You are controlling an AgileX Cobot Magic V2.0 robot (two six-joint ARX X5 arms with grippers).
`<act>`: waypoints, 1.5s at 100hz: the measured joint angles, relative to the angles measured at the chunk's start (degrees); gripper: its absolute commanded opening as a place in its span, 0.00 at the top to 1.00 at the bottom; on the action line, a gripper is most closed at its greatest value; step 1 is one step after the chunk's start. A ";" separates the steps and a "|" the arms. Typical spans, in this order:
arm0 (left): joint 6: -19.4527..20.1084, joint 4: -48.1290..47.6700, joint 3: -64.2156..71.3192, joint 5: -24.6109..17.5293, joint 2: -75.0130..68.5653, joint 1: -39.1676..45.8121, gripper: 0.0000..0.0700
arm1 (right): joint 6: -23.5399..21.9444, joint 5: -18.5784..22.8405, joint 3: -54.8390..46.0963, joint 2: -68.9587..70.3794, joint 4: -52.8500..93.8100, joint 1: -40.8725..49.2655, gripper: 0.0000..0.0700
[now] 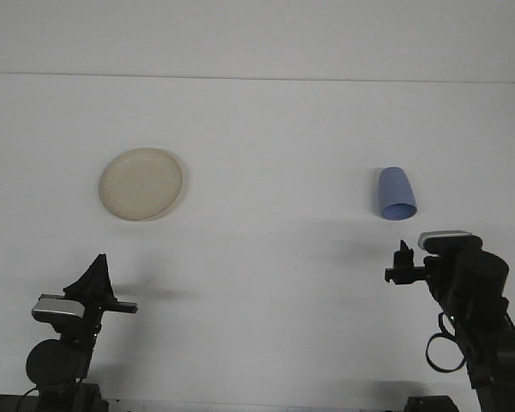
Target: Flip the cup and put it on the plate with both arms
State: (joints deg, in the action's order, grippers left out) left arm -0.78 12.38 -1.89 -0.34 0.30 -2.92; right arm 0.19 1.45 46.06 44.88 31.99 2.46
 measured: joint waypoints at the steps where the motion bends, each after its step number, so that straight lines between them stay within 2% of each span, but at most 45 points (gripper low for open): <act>1: 0.00 0.00 0.00 0.00 0.00 0.00 0.99 | 0.00 0.00 -0.07 0.39 -0.59 -0.04 0.31; 18: 0.00 0.00 0.00 0.02 0.00 0.00 0.99 | 0.00 0.02 -2.99 4.31 -12.83 -1.25 0.31; 39: 0.00 0.00 0.00 0.00 0.00 0.00 0.99 | 0.02 0.26 -6.99 9.75 -20.50 -5.01 0.31; 71: 0.00 0.00 0.00 0.00 0.00 0.00 0.99 | 0.02 7.19 -14.69 17.75 -35.98 -12.09 0.31; 99: 0.00 0.00 0.00 0.00 0.00 0.00 0.99 | 1.51 10.14 -15.08 26.99 -48.11 -12.59 0.31; 128: 0.00 0.00 0.00 0.00 0.00 0.00 0.99 | 2.25 10.47 -15.08 36.79 -59.14 -12.92 0.32; 137: 0.00 0.00 -0.02 0.00 0.00 0.00 0.99 | 2.40 10.49 -15.08 39.19 -62.90 -12.98 0.37; 150: 0.00 0.00 0.00 0.00 0.00 0.00 0.99 | 2.43 10.58 -14.73 43.39 -67.10 -13.38 0.38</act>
State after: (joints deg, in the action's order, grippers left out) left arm -0.78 12.38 -1.89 -0.34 0.30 -2.92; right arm 2.61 12.03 31.33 88.27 -35.11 -10.92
